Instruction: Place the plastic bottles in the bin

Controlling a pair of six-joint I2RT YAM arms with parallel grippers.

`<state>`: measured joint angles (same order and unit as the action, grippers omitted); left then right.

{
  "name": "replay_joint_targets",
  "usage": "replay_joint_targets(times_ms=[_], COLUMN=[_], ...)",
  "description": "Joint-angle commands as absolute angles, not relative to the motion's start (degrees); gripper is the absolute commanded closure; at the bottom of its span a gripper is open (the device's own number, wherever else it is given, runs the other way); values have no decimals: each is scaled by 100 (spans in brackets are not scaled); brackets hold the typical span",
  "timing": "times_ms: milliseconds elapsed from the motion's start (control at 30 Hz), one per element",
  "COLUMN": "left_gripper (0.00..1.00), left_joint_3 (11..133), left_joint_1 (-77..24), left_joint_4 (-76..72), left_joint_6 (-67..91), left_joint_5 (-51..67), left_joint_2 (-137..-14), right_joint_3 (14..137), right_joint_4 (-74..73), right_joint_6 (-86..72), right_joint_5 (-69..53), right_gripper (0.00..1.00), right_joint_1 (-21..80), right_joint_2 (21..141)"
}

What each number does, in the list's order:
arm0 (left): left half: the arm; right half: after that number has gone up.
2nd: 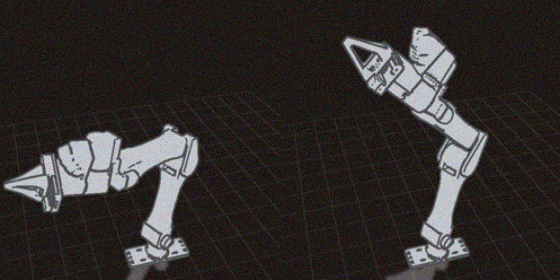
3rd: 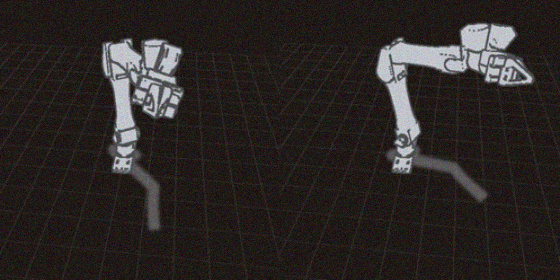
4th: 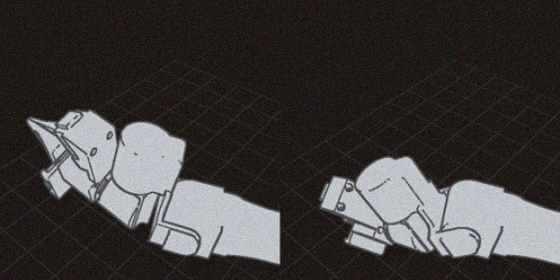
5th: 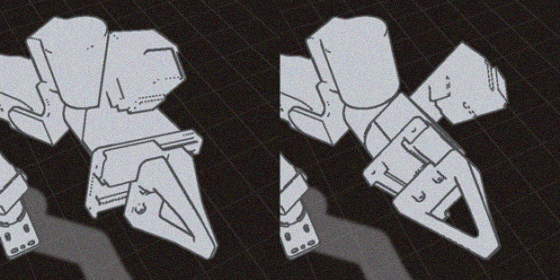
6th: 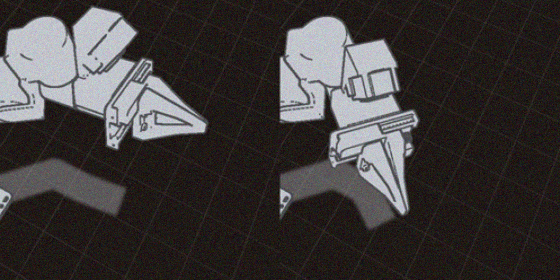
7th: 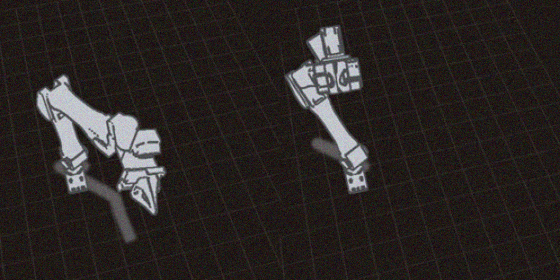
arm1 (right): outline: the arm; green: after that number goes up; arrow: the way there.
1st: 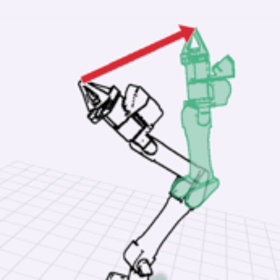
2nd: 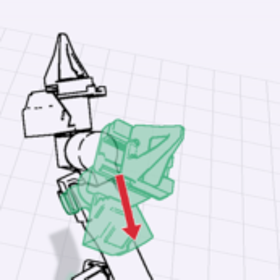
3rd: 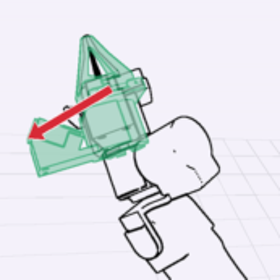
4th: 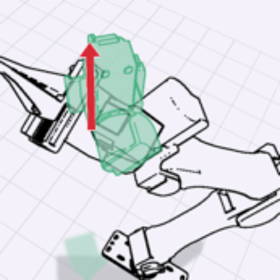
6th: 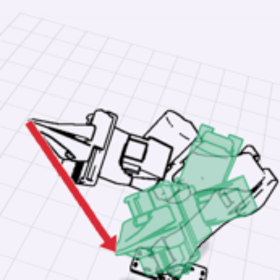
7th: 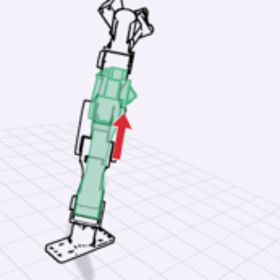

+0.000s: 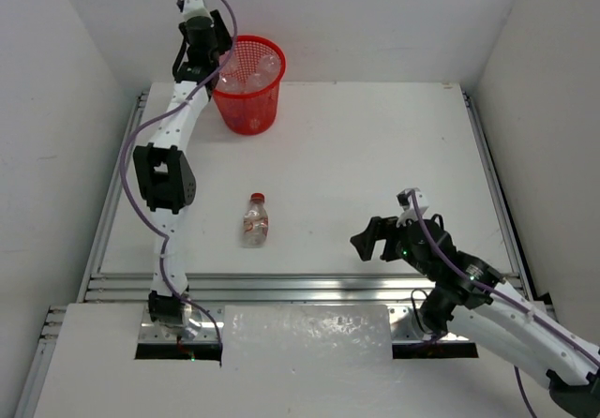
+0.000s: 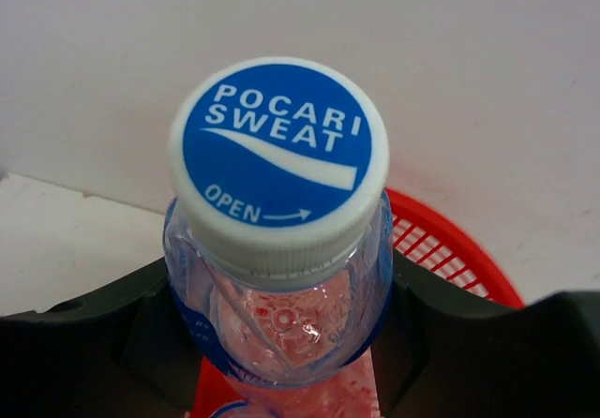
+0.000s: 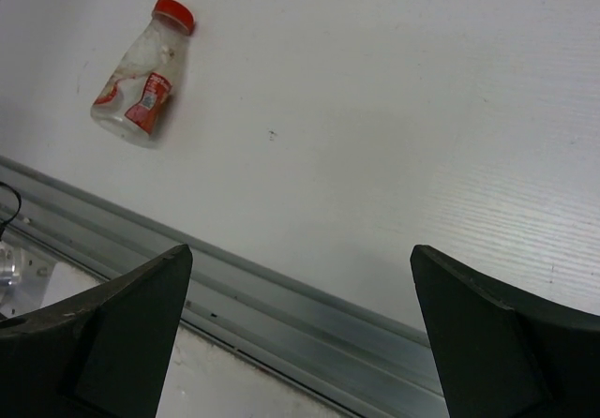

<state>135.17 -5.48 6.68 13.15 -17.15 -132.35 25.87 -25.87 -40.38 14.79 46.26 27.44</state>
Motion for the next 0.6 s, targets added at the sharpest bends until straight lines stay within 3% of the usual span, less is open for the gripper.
replay_joint_targets(times_ms=[0,33,100,267,400,500,567], left_gripper=[46,37,5,0,0,0,0], left_joint_3=[13719,13946,14080,14001,13923,12354,10422], left_joint_1=[-545,-545,-536,-536,-527,-457,-457], left_joint_4=[-202,-106,-53,130,1515,2073,1934], left_joint_6=[1134,1160,1178,1353,1625,2292,2688], left_joint_5=[-1195,-1082,-854,-782,-1981,-2364,-2277], left_joint_2=[-12911,-13059,-13139,-12535,-11361,-9712,-8724], right_joint_3=[2488,2479,2522,2610,3433,4232,4691], right_joint_4=[-2426,-2321,-2233,-1408,-1143,-783,-659], right_joint_6=[-4096,-4043,-3973,-3385,-3707,-4093,-4279], right_joint_5=[1345,1275,1204,441,220,123,193], right_gripper=[1,1,1,1,1,1,1], right_joint_1=[4649,4649,4649,4649,4658,4728,4790], right_joint_2=[2873,2935,3242,4340,6128,7081,7934])
